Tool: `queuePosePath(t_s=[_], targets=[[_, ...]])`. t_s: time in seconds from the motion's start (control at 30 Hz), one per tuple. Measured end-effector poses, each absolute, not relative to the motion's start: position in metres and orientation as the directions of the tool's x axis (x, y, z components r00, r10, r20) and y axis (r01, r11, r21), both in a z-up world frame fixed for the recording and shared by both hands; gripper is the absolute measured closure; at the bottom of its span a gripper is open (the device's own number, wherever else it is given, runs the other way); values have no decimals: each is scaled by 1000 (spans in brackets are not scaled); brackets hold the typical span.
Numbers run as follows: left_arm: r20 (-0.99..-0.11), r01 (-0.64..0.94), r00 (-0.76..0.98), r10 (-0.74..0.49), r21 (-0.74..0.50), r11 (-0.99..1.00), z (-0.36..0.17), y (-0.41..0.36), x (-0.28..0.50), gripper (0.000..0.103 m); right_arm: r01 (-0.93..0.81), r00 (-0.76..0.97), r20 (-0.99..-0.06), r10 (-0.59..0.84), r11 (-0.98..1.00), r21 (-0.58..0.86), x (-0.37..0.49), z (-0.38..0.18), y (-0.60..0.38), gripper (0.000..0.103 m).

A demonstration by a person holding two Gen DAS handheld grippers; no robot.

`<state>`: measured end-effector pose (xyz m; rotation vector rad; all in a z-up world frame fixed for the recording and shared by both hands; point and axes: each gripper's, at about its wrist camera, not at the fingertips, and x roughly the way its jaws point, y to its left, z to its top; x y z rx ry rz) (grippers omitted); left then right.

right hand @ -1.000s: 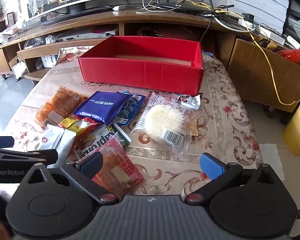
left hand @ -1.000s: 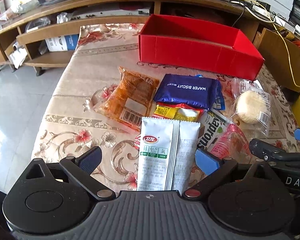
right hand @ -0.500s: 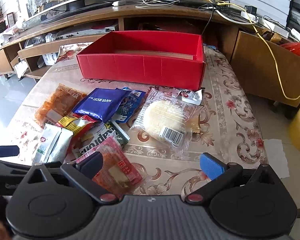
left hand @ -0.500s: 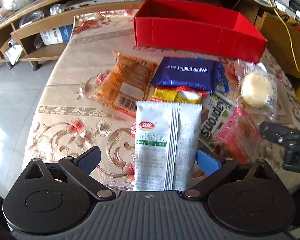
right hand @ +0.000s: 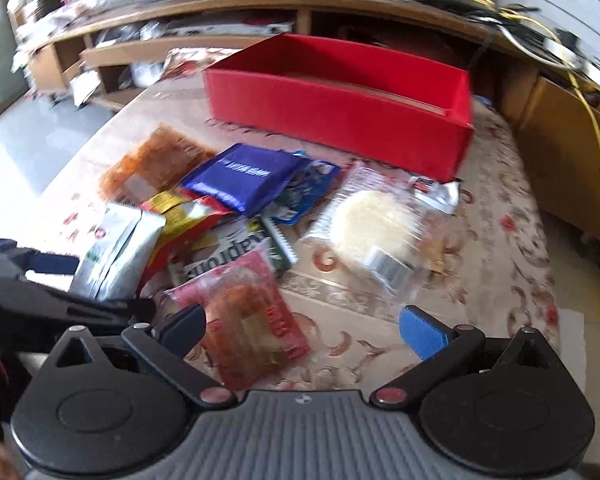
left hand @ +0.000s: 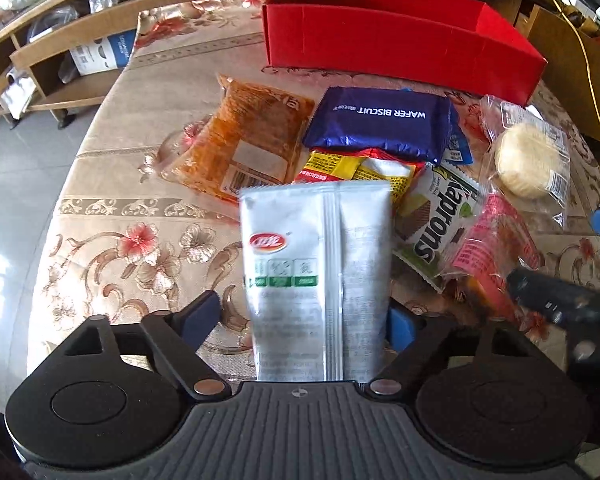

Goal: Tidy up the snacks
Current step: 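Grasp the white-green sachet with left tool while right tool grasps the pink cake pack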

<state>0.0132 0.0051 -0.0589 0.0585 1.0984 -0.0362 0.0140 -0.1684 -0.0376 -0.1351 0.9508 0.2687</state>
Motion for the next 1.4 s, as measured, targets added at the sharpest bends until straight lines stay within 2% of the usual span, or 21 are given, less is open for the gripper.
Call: queuePosePath(t_s=[0.1,0.33,0.4,0.43,0.5,0.57,0.67,0.7,0.83,0.9,0.97,1.03,1.07,1.2,1.4], targets=[[-887,54,462,7,36,998,-57,9,11,27,-344,529,-829,182,939,-13,17,-42,-161,1],[-884,65,468,-1,33,997,-57,9,13,29,-500,463,-860,213,864,-55,27,-56,-137,9],[-884,69,466,-19,15,997,-57,11,14,22,-523,442,-874,202,850,-68,34,-64,-133,17],[-884,64,466,-27,3,998,-58,12,14,21,-522,423,-883,201,851,-56,37,-68,-134,20],[-882,53,468,-50,-28,998,-57,17,15,16,-513,395,-890,227,858,-9,43,-72,-137,21],[-881,50,468,-65,-46,998,-58,17,16,13,-504,386,-889,246,864,20,45,-72,-140,19],[-883,73,467,-54,-22,997,-61,12,15,6,-520,385,-883,267,854,32,42,-74,-137,8],[-885,66,463,-43,-14,998,-62,12,16,1,-529,385,-882,271,848,30,40,-74,-136,4],[-893,27,450,-27,-16,1000,-64,21,17,0,-523,374,-883,283,851,51,43,-73,-135,0],[-892,29,451,-14,-1,1000,-64,21,16,3,-511,364,-892,269,858,50,45,-72,-135,2],[-891,24,454,3,16,1000,-62,21,15,8,-511,381,-893,240,859,13,44,-70,-133,12],[-890,12,455,23,32,999,-60,22,14,14,-496,390,-887,246,868,22,42,-64,-137,38],[-889,8,458,29,36,999,-59,23,14,19,-491,389,-885,258,870,38,42,-62,-140,45],[-884,12,467,24,34,999,-55,22,13,34,-466,391,-884,257,883,51,43,-59,-146,48],[-882,5,472,12,16,1000,-52,25,14,46,-456,409,-873,265,888,56,39,-50,-150,48]])
